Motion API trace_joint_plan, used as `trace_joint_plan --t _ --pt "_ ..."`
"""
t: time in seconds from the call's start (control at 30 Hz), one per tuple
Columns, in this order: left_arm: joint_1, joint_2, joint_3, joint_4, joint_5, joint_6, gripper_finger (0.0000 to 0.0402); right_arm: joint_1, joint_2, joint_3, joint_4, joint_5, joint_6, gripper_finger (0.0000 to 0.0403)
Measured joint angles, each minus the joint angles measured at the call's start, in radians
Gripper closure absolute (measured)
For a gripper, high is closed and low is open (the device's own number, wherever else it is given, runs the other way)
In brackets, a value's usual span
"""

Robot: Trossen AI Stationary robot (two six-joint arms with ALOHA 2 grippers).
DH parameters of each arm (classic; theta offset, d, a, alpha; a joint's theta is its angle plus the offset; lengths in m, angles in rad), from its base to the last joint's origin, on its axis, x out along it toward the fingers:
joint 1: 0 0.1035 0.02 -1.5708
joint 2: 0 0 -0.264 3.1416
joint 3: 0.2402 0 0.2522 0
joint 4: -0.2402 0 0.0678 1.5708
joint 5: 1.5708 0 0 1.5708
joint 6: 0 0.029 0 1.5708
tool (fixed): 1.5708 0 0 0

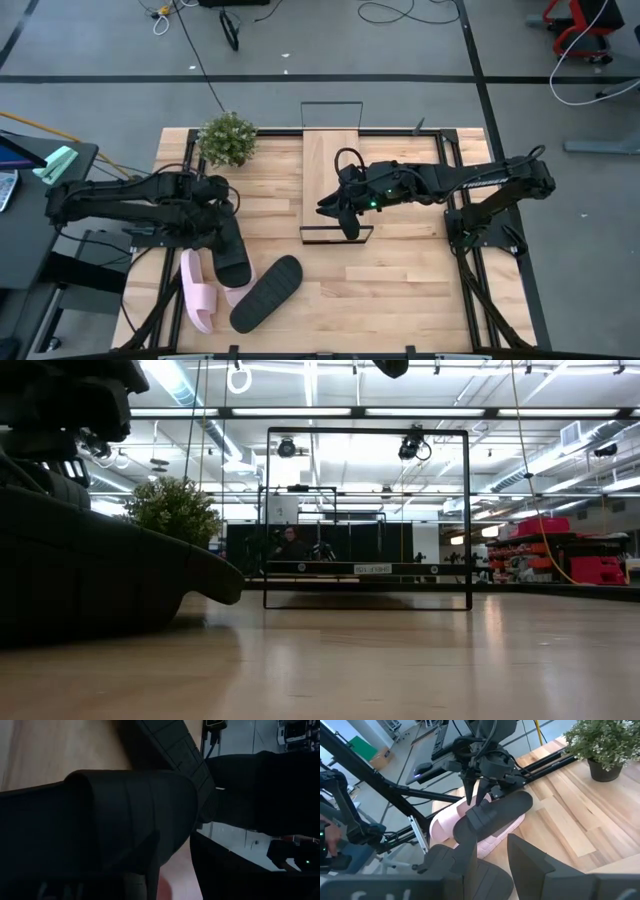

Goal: Pick and place slides into the shelf
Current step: Put the left black slipper on the shelf

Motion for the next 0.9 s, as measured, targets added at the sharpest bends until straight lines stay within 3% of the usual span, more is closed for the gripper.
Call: trace_joint_plan --t 0.53,0.9 --pt "0.014 0.0 0.0 -0.037 -0.019 0.091 0.0288 0.0 0.0 0.0 0.0 0.001 -0.001 0.0289" --pt "0.196 0.0 0.008 -0.114 -0.038 0.189 0.026 -0.008 0.0 0.0 0.0 0.002 0.006 0.0289"
